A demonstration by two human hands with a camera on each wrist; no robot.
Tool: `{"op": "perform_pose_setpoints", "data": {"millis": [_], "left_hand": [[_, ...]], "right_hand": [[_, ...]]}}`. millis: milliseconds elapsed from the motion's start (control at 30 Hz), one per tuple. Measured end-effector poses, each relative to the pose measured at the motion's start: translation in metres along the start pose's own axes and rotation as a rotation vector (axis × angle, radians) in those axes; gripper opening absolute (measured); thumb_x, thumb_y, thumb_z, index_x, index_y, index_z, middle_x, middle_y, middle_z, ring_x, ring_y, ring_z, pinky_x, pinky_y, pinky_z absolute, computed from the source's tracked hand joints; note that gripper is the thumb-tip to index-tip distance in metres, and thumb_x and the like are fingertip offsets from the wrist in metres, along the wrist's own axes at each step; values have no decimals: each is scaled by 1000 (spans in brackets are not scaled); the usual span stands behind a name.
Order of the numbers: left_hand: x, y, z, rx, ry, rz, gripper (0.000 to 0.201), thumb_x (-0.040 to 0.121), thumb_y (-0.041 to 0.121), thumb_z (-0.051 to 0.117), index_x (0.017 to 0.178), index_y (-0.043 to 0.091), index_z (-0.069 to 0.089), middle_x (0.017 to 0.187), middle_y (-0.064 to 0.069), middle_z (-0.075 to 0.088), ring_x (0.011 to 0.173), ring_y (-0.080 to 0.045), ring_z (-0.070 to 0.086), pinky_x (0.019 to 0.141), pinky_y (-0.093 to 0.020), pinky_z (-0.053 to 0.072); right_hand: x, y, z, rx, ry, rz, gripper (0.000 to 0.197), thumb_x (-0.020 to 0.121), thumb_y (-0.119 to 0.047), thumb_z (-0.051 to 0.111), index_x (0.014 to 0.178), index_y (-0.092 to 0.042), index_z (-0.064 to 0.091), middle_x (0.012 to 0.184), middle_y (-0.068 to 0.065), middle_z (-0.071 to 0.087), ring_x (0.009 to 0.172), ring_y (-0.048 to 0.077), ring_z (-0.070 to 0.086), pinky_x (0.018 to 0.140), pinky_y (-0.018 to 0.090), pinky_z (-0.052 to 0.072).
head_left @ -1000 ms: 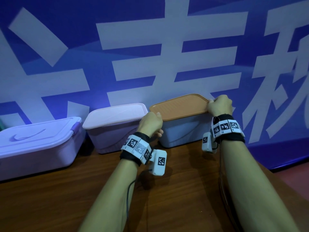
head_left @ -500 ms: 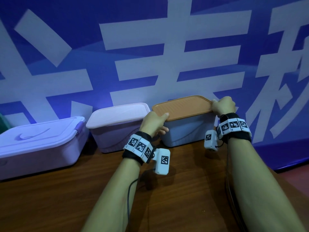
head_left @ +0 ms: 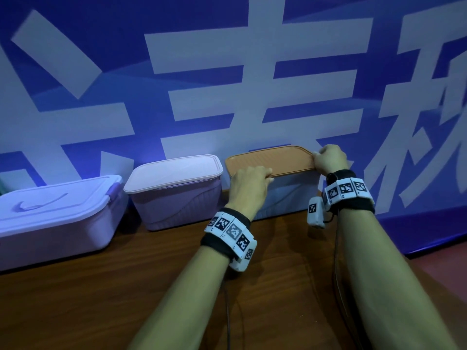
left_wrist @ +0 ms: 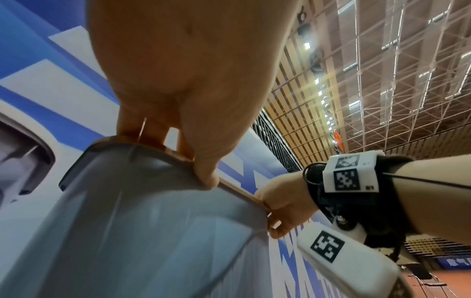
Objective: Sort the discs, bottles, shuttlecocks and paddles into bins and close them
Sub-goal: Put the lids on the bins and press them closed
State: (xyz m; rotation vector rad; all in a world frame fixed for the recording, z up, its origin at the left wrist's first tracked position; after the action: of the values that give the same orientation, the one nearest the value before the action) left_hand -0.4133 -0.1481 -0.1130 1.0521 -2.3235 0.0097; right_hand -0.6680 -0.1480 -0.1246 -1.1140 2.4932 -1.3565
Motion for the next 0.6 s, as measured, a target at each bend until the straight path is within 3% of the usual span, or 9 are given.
{"op": "perform_pose_setpoints", "data": {"millis": [100,200,300,500,567,600], "left_hand": [[-3,3,-1,69,83,63,24,100,31,60,114,17,73,111,-7,74,102,-29,70,84,-47,57],[-4,3,-2,99,130,92,24,100,31,59,115,17,73,113,-7,74,101,-29,70,82,-46,58],[-4,5,-2,89,138,111,25,101,29,59,117,17,72,117,-6,73,104,-27,69,84,-46,58],[-6,5,-4,79,110,112,30,101,35,56,125,24,71,129,0,69,114,-24,66,93,-43,54],[-7,7,-8,82,113,112,28,101,39,54,116,26,74,120,2,73,108,-24,67,86,-40,53],[-6,7,-10,83,105,103,29,102,40,51,102,25,76,103,2,75,97,-25,68,76,-38,50]], "right_hand": [[-5,-17,3,-89,-13,-134,33,93,-20,51,123,-14,61,128,20,58,118,39,53,95,42,45],[-17,-36,20,-244,-99,-226,40,93,-32,49,129,-17,59,135,20,53,129,39,43,105,47,38],[-31,-50,33,-470,-149,-250,48,92,-46,39,131,-23,56,142,14,49,134,37,38,109,58,27],[-37,-49,41,-578,-206,-295,56,92,-54,26,139,-31,47,154,1,39,141,31,32,110,57,24],[-35,-49,42,-592,-230,-276,57,92,-54,25,142,-32,44,157,0,35,143,30,29,111,58,23],[-32,-49,42,-604,-272,-246,57,93,-54,26,144,-33,41,159,-1,31,145,29,24,112,58,21]]}}
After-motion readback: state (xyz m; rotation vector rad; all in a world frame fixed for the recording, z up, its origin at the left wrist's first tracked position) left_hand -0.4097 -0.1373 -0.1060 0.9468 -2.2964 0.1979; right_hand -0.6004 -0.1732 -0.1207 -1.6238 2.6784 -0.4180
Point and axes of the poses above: each hand's wrist, its own x-axis towards the middle knuckle, its own z-axis out of the palm, y = z × x, the point moved 7 cm from there along x, towards the middle knuckle
